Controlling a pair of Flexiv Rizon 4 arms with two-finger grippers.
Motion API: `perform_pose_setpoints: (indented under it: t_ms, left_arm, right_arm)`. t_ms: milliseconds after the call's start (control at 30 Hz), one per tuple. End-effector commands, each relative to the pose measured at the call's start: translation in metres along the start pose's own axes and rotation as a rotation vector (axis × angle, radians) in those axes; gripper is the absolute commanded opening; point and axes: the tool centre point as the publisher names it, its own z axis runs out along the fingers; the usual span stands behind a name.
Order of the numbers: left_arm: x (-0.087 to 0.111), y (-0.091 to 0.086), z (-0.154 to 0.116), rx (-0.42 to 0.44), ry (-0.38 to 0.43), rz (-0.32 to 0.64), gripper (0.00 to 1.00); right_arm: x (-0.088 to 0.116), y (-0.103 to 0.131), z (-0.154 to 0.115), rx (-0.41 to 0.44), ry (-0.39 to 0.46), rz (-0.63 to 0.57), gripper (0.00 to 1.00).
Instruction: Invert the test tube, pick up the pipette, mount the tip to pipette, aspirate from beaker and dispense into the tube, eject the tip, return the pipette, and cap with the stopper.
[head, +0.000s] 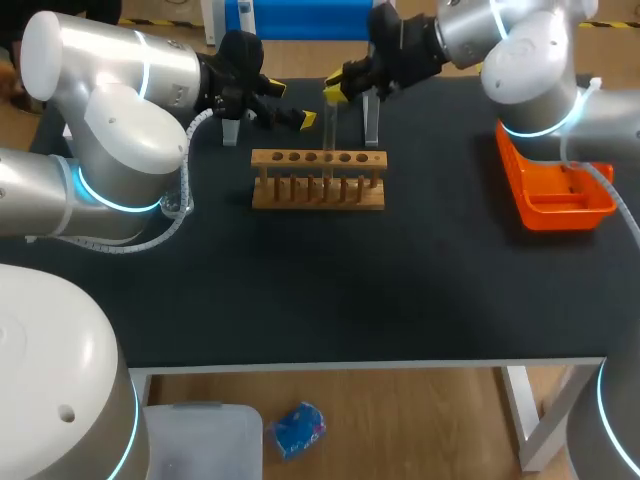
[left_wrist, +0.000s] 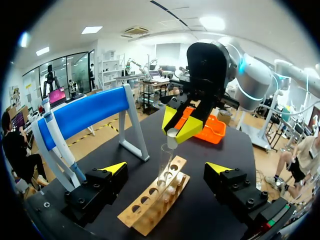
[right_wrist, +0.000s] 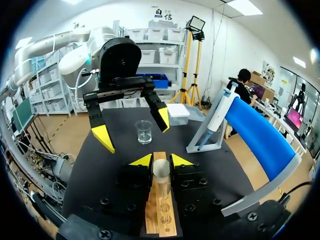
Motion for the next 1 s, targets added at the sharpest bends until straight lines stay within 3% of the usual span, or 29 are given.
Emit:
perform_pose_setpoints:
  t_ms: [33, 600, 1000]
  left_arm:
    - [0.000, 0.000, 0.000, -0.001, 0.002, -0.001, 1.00]
    - [0.000, 0.000, 0.000, -0.001, 0.002, -0.001, 1.00]
    - [0.000, 0.000, 0.000, -0.001, 0.002, -0.001, 1.00]
  right_arm:
    - [-0.003, -0.001, 0.003, 0.007, 0.009, 0.001, 0.00]
    - [-0.003, -0.012, 0.005, 0.031, 0.006, 0.021, 0.00]
    - [-0.010, 0.002, 0.002, 0.005, -0.005, 0.004, 0.00]
